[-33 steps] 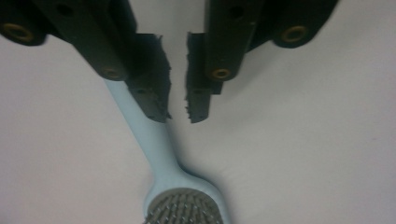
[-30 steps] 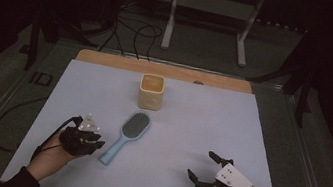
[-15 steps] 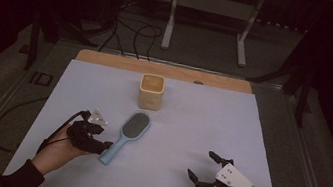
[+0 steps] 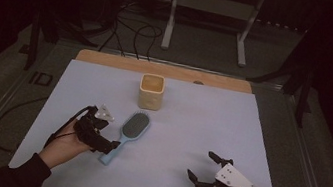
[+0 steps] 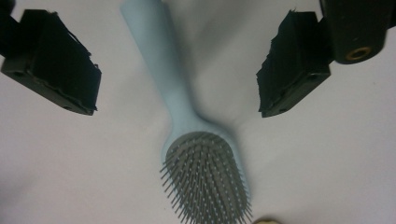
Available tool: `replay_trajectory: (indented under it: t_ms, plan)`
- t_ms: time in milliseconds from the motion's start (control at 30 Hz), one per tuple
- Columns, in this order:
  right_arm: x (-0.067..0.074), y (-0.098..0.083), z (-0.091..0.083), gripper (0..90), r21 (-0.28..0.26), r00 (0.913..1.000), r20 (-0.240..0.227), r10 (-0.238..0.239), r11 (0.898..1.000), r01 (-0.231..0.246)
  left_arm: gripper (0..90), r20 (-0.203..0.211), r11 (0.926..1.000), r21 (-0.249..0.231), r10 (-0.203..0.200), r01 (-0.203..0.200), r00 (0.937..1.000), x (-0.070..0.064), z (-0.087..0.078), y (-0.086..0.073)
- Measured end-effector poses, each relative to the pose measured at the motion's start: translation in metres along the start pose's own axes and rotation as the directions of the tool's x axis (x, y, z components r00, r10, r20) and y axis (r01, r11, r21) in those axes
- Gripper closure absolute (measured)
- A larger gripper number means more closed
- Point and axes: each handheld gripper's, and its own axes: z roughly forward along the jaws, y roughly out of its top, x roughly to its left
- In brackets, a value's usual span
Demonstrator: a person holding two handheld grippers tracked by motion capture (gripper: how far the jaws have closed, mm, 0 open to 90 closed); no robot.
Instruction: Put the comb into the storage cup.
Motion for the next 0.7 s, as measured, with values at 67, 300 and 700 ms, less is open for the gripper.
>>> replay_trajectory:
  t_ms: [67,300,700]
  plan:
    - [0.000,0.000,0.000,9.3,-0.001,1.0000,-0.001,-0.001,1.000,0.001,3.3,0.004,0.9999,0.009,0.010,-0.010,0.9999,0.000,0.002,0.001]
    - [0.000,0.000,0.000,9.3,0.000,1.0000,-0.004,0.003,1.000,-0.003,0.0,0.011,0.9920,0.119,0.042,-0.043,0.9991,-0.003,0.017,0.006]
    - [-0.001,0.000,0.000,9.3,-0.001,1.0000,-0.009,0.003,1.000,-0.003,0.0,0.011,0.9749,0.220,0.031,-0.032,0.9995,-0.005,0.036,0.016]
